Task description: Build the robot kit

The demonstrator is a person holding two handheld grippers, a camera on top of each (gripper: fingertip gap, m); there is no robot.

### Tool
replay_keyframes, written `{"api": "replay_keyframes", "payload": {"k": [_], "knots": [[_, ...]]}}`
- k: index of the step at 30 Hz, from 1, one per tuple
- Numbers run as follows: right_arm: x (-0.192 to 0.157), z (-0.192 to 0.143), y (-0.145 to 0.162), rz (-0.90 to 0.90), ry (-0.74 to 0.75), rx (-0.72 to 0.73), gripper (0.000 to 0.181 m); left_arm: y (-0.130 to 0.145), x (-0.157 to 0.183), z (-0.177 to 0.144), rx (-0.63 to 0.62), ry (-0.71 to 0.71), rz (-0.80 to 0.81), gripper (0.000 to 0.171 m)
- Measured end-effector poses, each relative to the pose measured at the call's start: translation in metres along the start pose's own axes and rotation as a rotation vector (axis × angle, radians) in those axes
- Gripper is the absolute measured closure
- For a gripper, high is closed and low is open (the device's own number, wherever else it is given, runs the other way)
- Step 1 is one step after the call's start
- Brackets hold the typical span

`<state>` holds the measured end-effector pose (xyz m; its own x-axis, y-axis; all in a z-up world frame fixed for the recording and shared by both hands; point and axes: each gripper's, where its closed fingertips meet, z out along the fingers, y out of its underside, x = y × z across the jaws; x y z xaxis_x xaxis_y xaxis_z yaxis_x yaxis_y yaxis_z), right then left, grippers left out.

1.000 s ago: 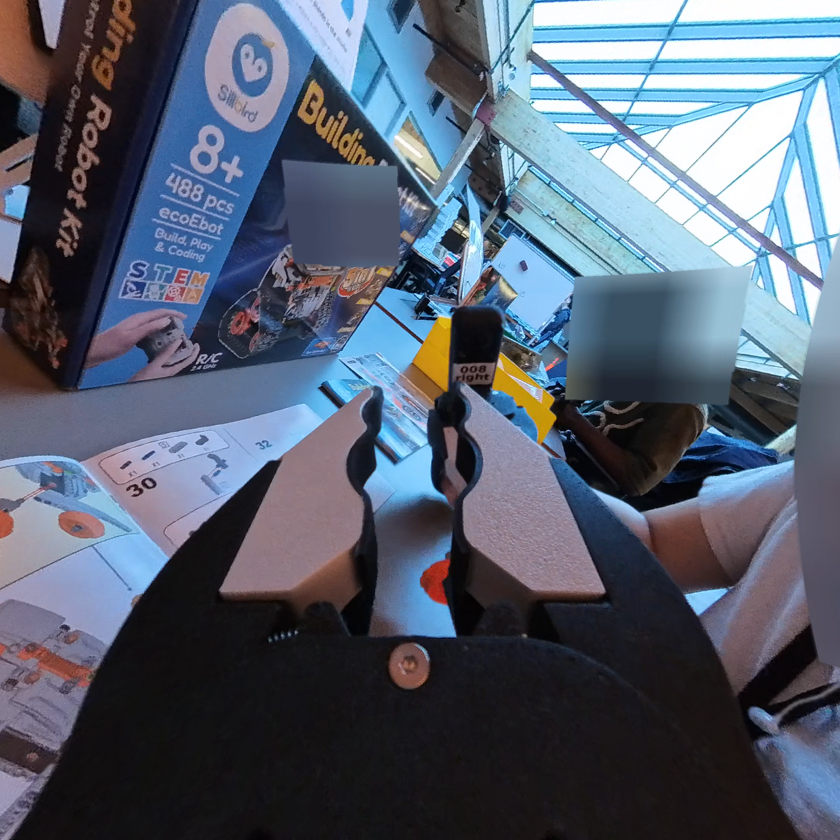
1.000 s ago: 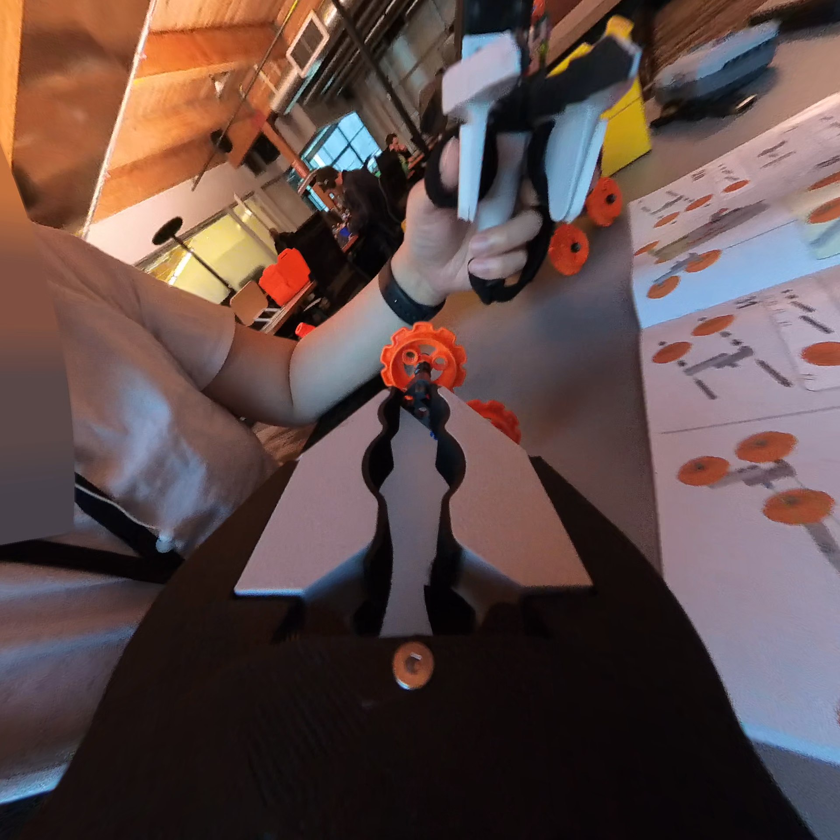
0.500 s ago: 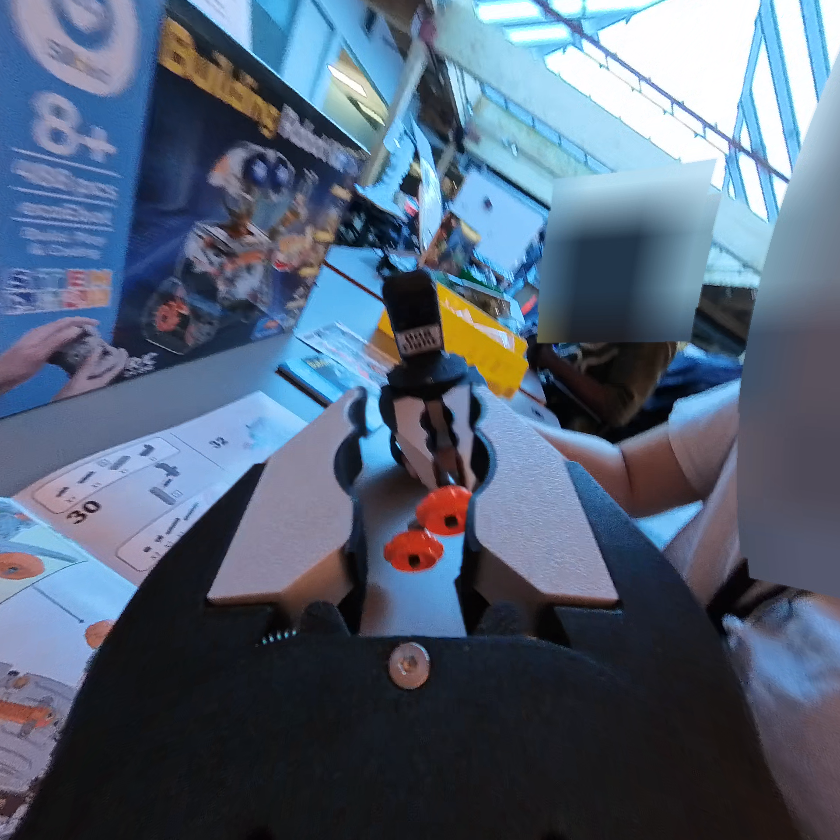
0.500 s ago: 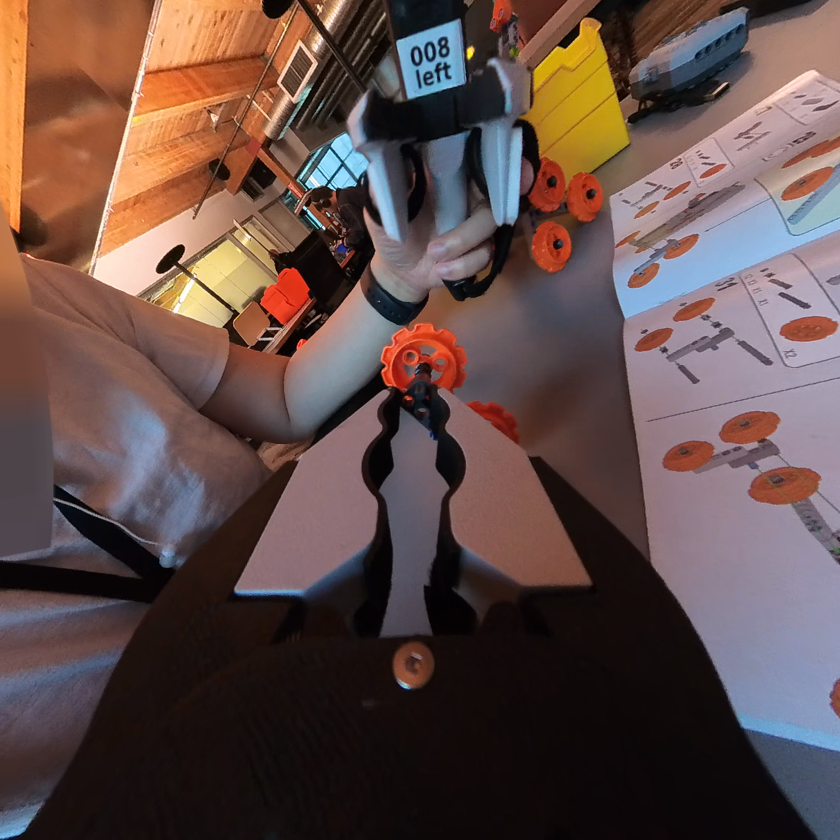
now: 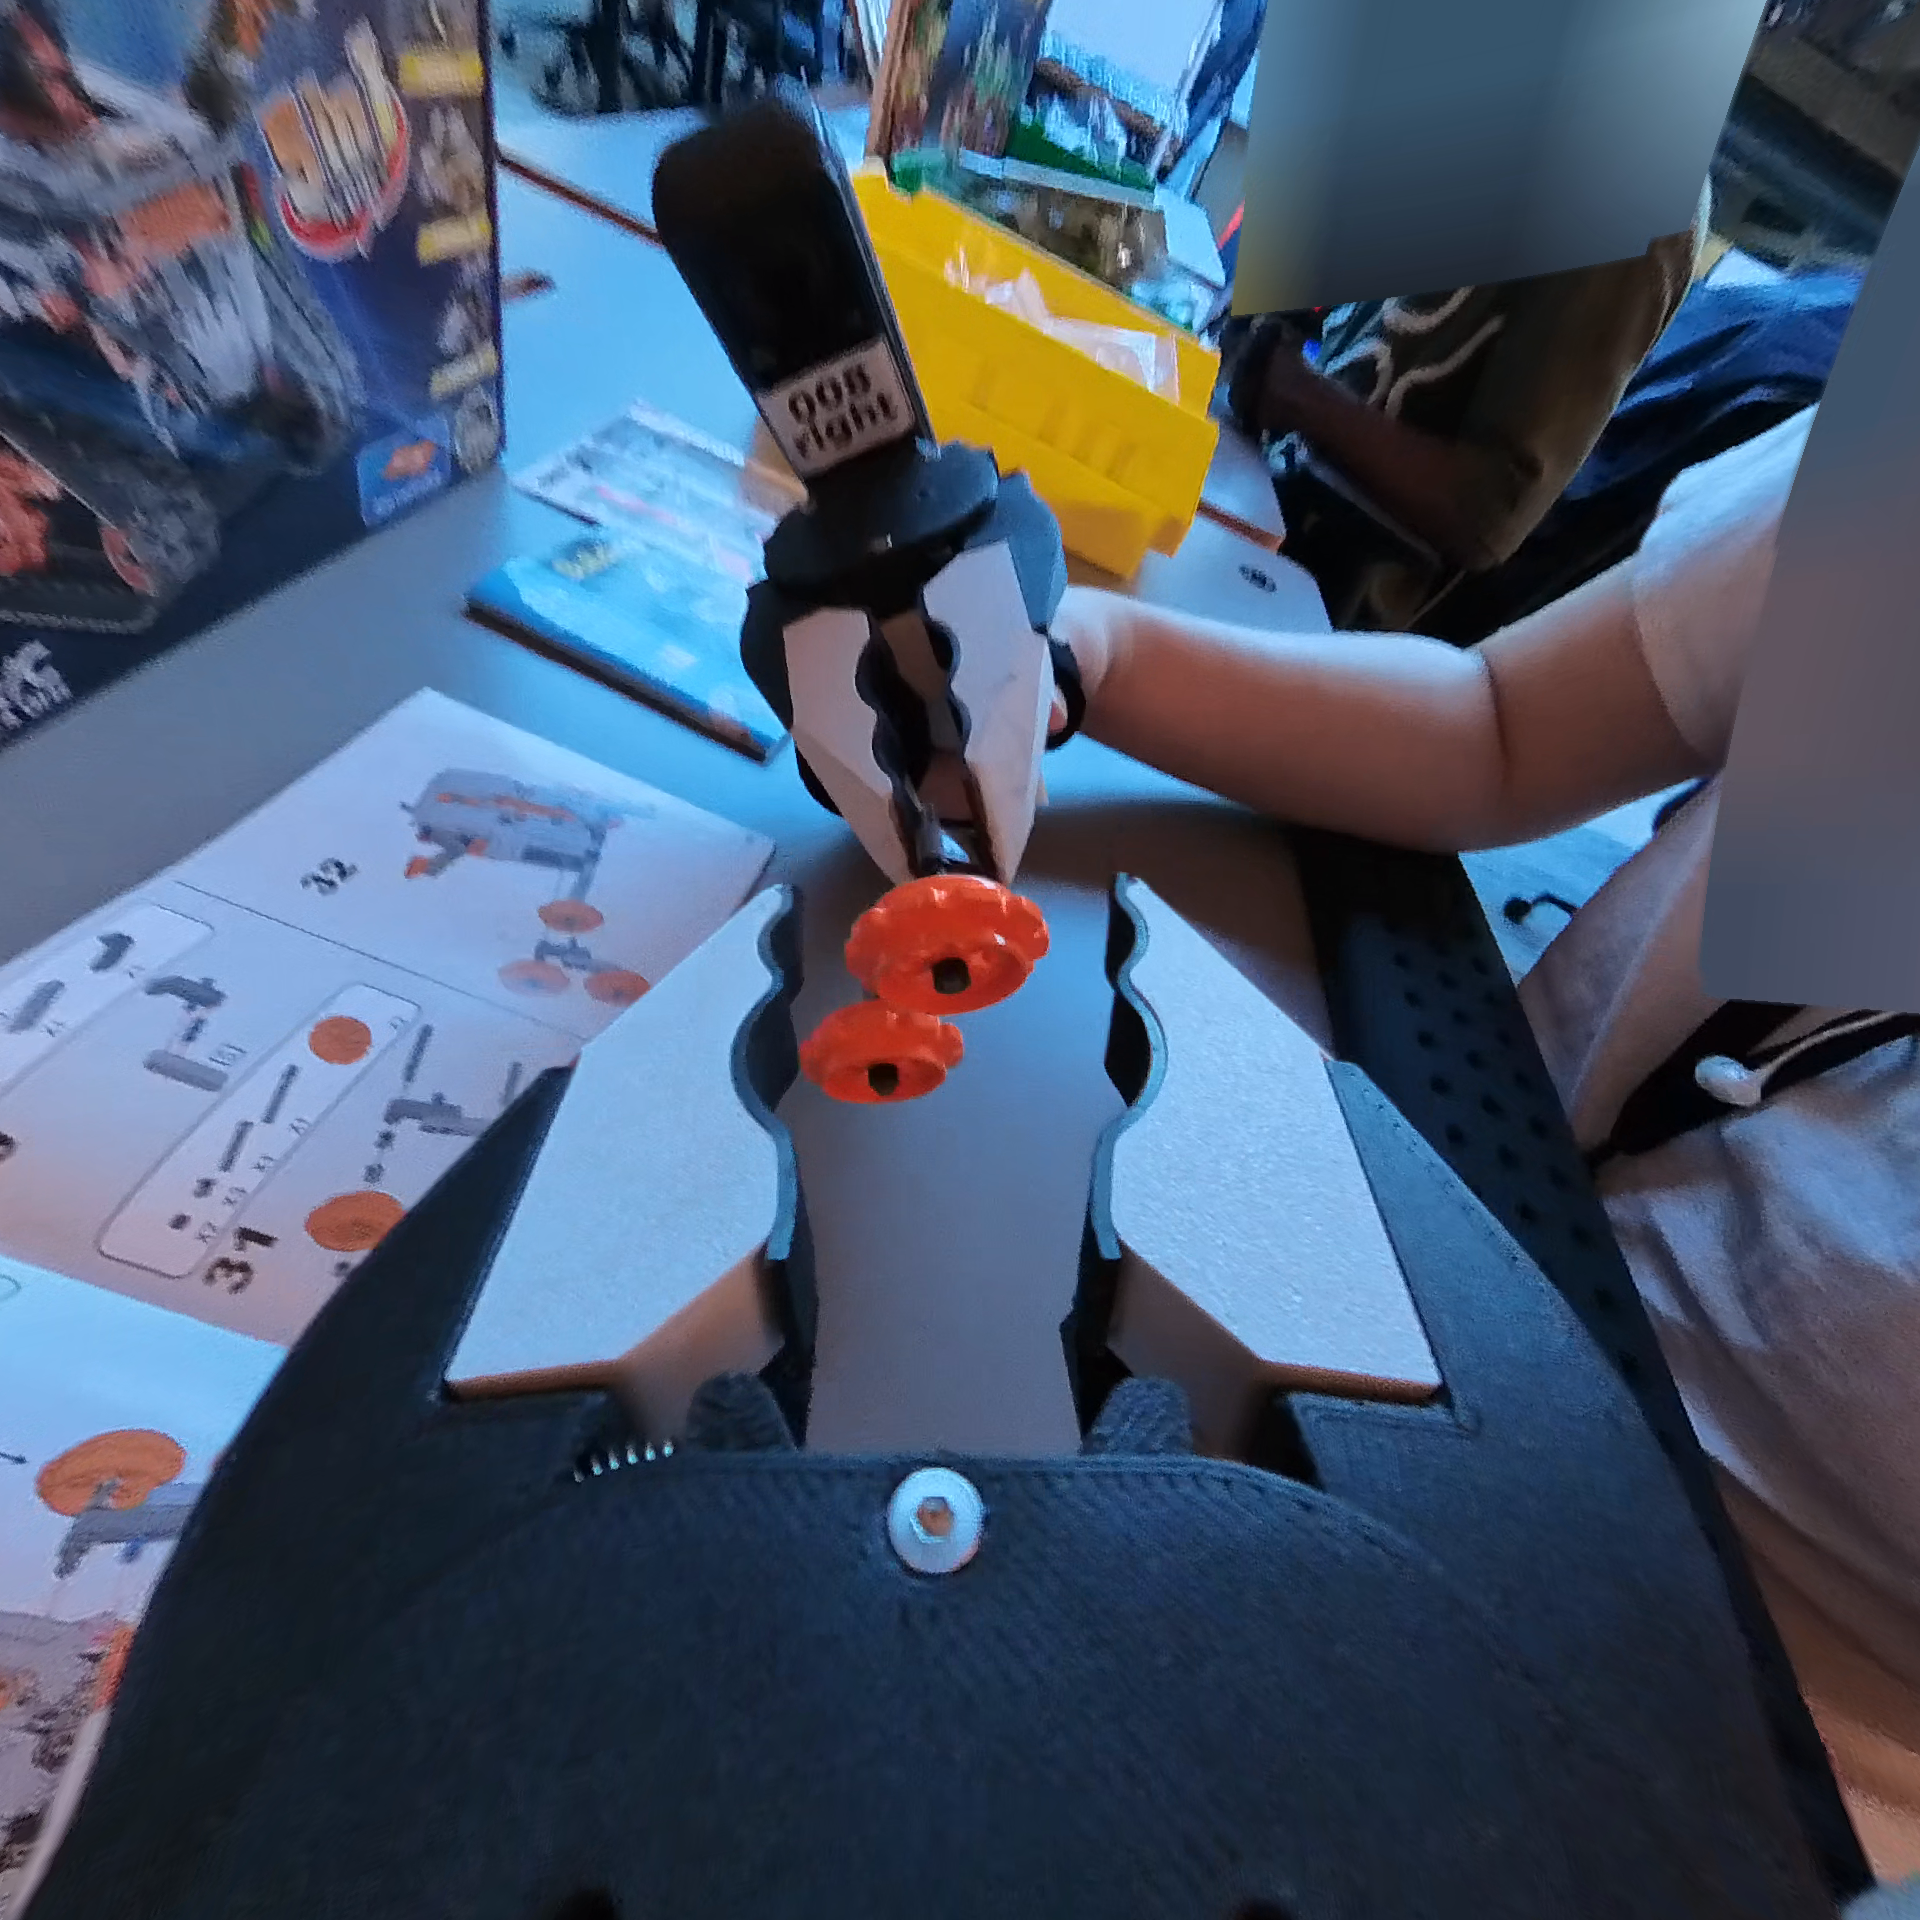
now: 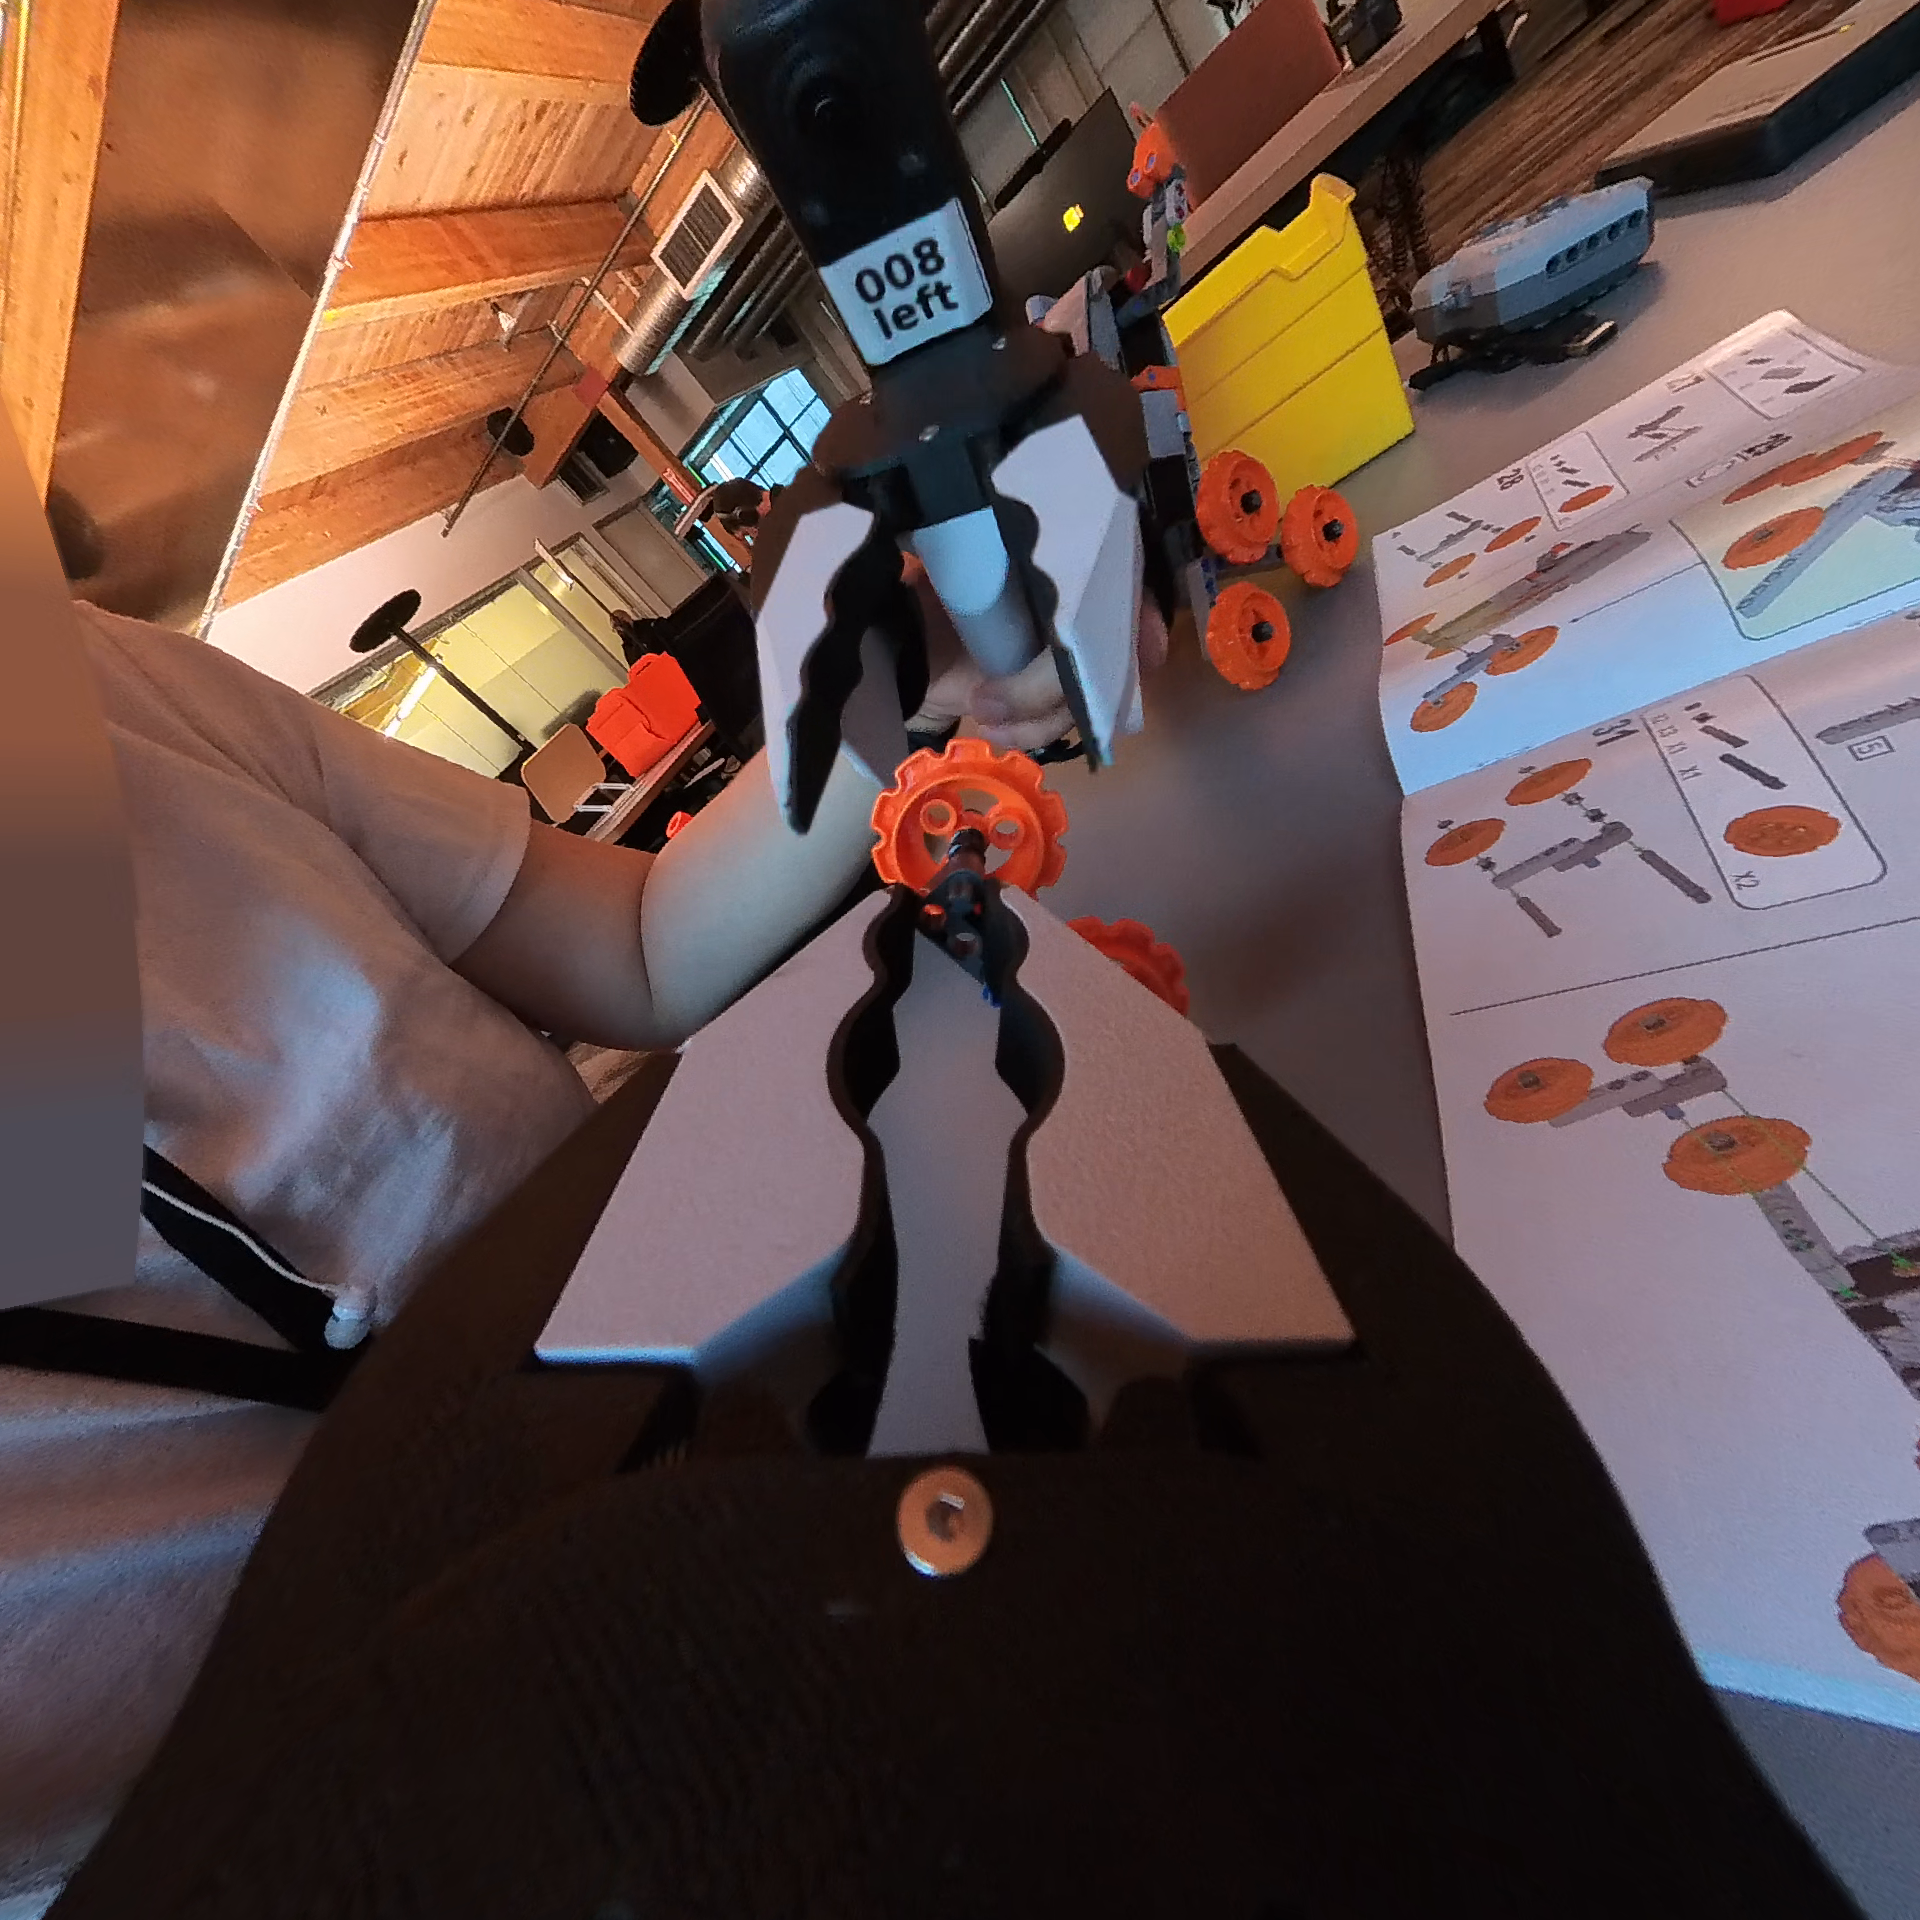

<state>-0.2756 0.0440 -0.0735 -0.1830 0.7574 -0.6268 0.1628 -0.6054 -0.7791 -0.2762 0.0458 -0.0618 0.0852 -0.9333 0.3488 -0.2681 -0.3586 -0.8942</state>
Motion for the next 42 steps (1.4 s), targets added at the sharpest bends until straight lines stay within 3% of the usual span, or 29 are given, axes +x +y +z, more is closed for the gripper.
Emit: {"api": "replay_keyframes", "payload": {"k": [4, 7, 16, 28, 42], "knots": [[0.002, 0.001, 0.002, -0.016, 0.013, -0.008, 0.17, 0.014, 0.004, 0.007, -0.101, -0.004, -0.015, 0.114], [0.002, 0.003, 0.003, -0.017, 0.013, -0.009, 0.17, 0.02, -0.001, 0.008, -0.148, -0.056, -0.007, 0.123], [0.01, 0.005, 0.005, 0.013, 0.033, -0.002, 0.17, 0.025, -0.011, 0.006, -0.168, -0.1, -0.003, 0.13], [0.025, -0.006, 0.001, -0.02, 0.119, 0.021, 0.156, 0.021, -0.023, -0.001, -0.107, -0.099, -0.084, 0.13], [0.025, -0.001, 0.007, -0.056, 0.135, -0.023, 0.153, 0.009, -0.014, -0.005, -0.038, -0.04, -0.106, 0.13]]}}
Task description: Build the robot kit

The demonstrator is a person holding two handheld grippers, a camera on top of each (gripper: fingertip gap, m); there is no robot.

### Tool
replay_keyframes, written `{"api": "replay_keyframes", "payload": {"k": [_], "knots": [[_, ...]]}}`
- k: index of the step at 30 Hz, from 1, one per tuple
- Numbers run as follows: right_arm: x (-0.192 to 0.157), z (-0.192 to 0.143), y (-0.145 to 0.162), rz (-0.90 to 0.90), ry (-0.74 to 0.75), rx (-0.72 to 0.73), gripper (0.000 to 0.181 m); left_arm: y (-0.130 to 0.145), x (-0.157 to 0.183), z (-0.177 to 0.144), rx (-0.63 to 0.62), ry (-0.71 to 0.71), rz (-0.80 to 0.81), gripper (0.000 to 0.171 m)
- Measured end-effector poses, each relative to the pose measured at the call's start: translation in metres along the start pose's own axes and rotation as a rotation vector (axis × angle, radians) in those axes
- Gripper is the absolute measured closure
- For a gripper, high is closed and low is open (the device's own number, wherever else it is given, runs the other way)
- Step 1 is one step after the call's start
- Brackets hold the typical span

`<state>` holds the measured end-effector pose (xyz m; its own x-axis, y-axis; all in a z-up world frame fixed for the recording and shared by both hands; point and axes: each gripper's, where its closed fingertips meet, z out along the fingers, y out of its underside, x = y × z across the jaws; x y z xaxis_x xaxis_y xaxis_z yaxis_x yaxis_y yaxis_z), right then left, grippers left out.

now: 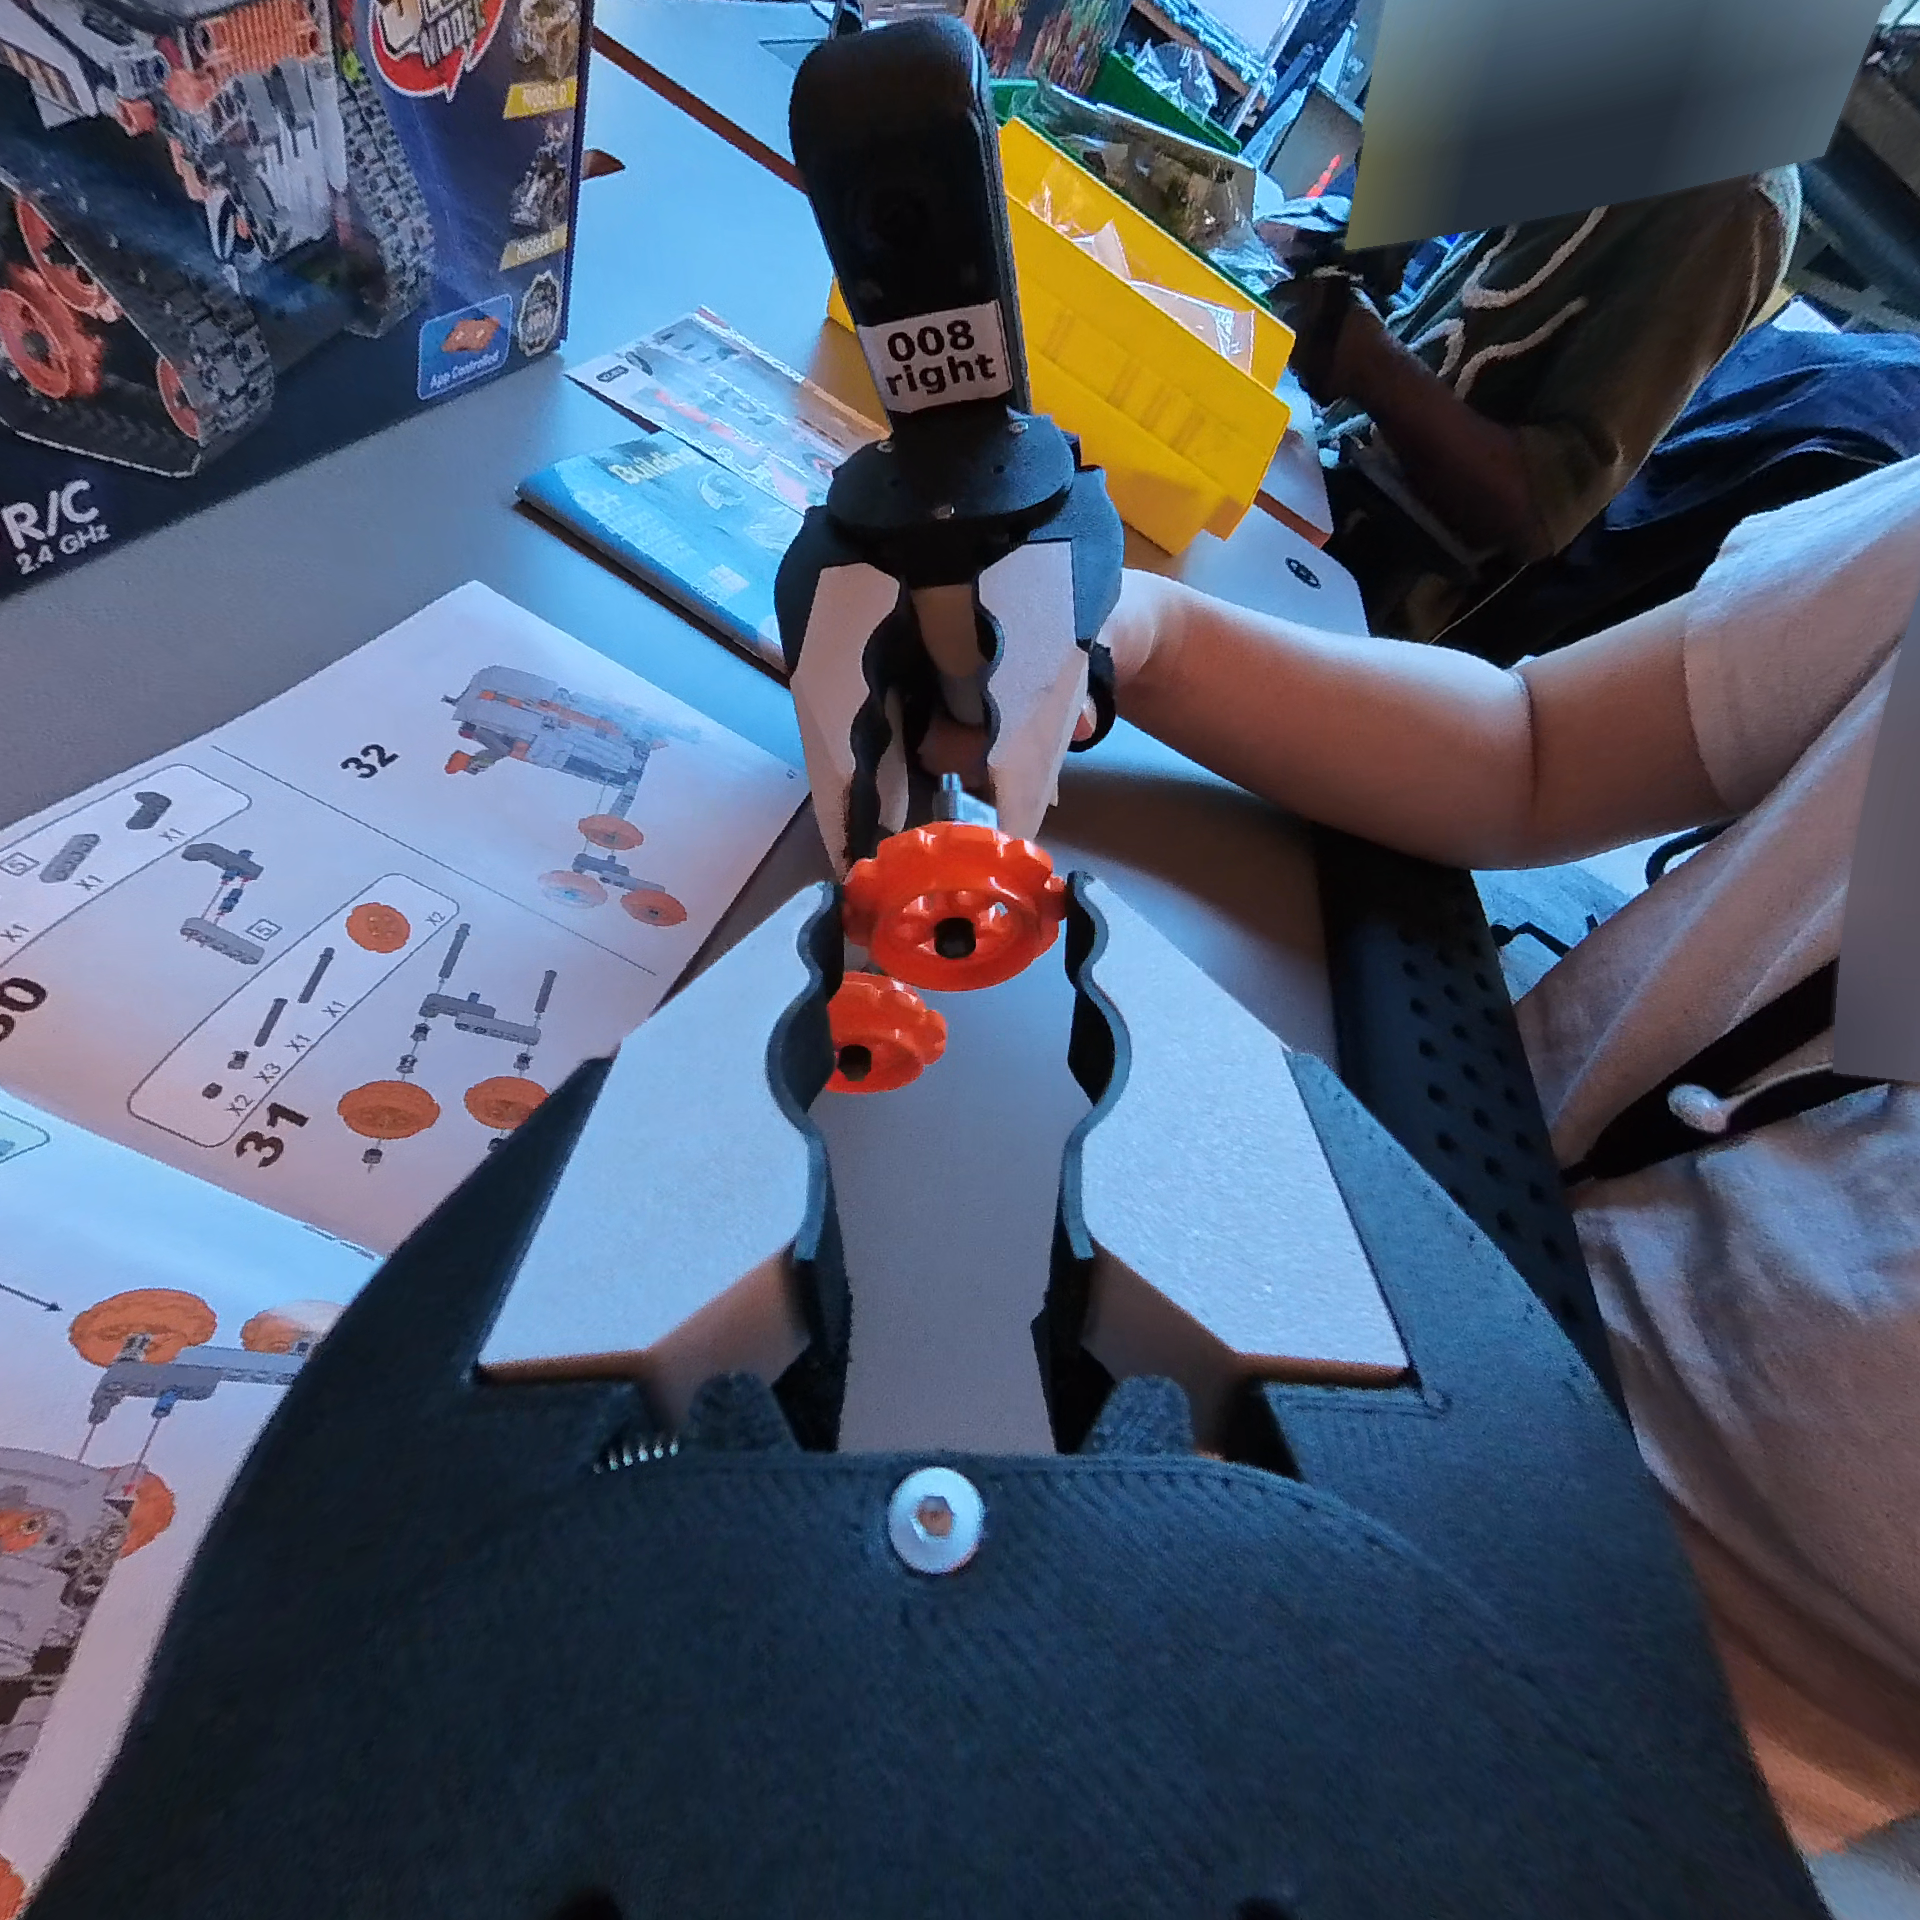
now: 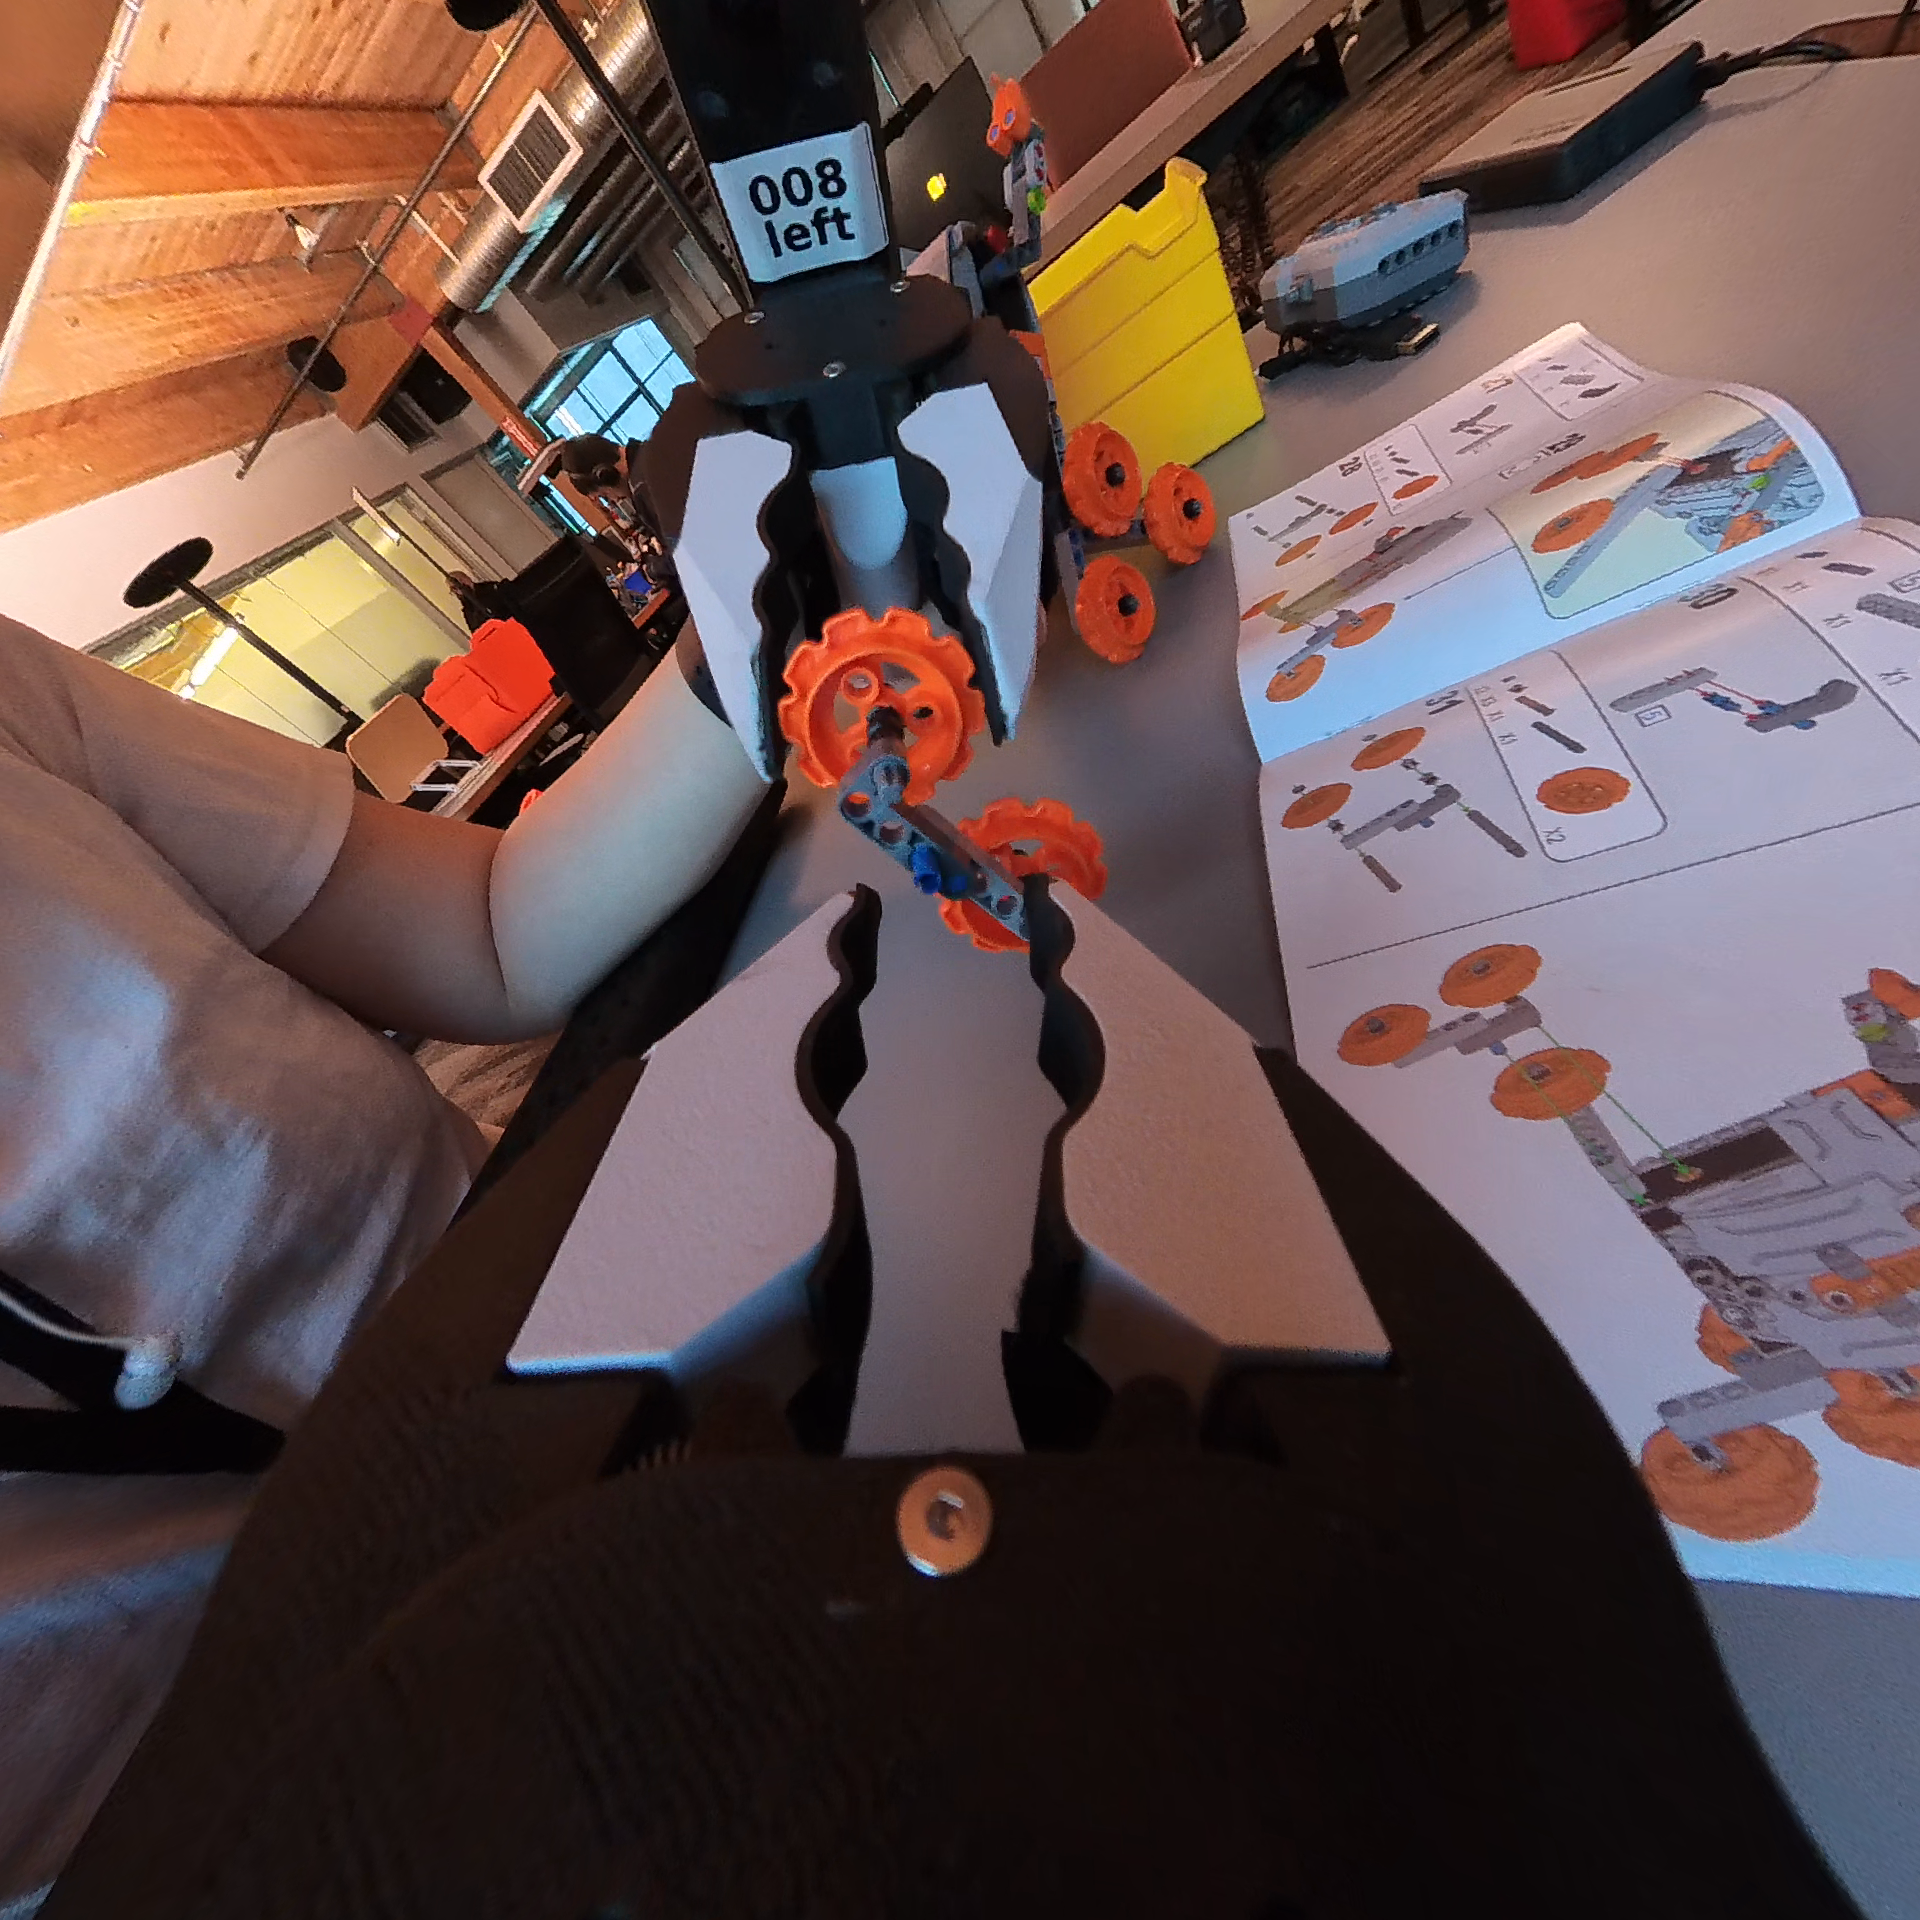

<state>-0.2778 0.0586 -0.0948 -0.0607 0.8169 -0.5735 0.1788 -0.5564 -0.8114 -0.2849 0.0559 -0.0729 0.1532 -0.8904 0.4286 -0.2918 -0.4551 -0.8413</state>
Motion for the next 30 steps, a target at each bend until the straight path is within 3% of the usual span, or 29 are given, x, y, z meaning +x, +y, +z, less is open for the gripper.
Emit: {"api": "replay_keyframes", "payload": {"k": [30], "knots": [[-0.0012, 0.0033, 0.0025, -0.003, -0.002, -0.014, 0.153, -0.0002, 0.0073, 0.0033, -0.004, 0.04, -0.004, 0.131]]}}
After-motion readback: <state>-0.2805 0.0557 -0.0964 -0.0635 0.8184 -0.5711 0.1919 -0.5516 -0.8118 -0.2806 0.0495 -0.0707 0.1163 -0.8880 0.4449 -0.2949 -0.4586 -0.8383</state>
